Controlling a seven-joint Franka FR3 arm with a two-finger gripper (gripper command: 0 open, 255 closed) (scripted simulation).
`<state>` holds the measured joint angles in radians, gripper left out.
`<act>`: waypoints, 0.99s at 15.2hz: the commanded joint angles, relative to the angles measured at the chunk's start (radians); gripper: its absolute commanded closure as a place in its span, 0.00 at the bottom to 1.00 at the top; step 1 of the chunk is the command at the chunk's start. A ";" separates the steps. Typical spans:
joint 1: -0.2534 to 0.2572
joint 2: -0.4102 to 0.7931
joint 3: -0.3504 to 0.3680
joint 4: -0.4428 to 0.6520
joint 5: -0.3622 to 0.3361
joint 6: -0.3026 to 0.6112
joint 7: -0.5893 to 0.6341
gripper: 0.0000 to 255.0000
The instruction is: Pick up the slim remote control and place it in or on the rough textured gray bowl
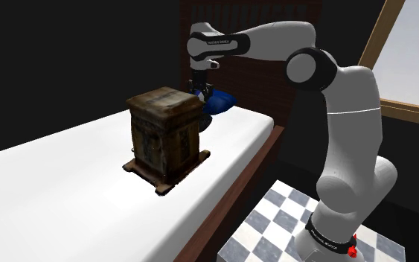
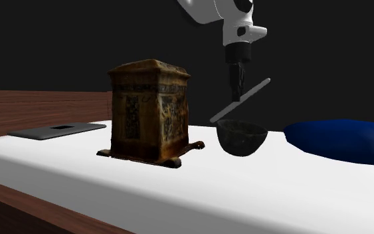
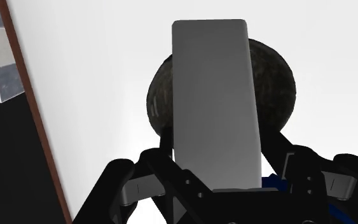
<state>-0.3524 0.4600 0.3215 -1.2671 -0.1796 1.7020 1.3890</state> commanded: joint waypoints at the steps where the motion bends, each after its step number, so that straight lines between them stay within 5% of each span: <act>1: 0.011 0.048 -0.005 0.060 -0.013 -0.013 0.001 1.00; 15: -0.004 0.049 -0.010 -0.110 -0.018 0.157 0.016 1.00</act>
<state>-0.3553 0.5047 0.3135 -1.3748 -0.1957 1.8530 1.4052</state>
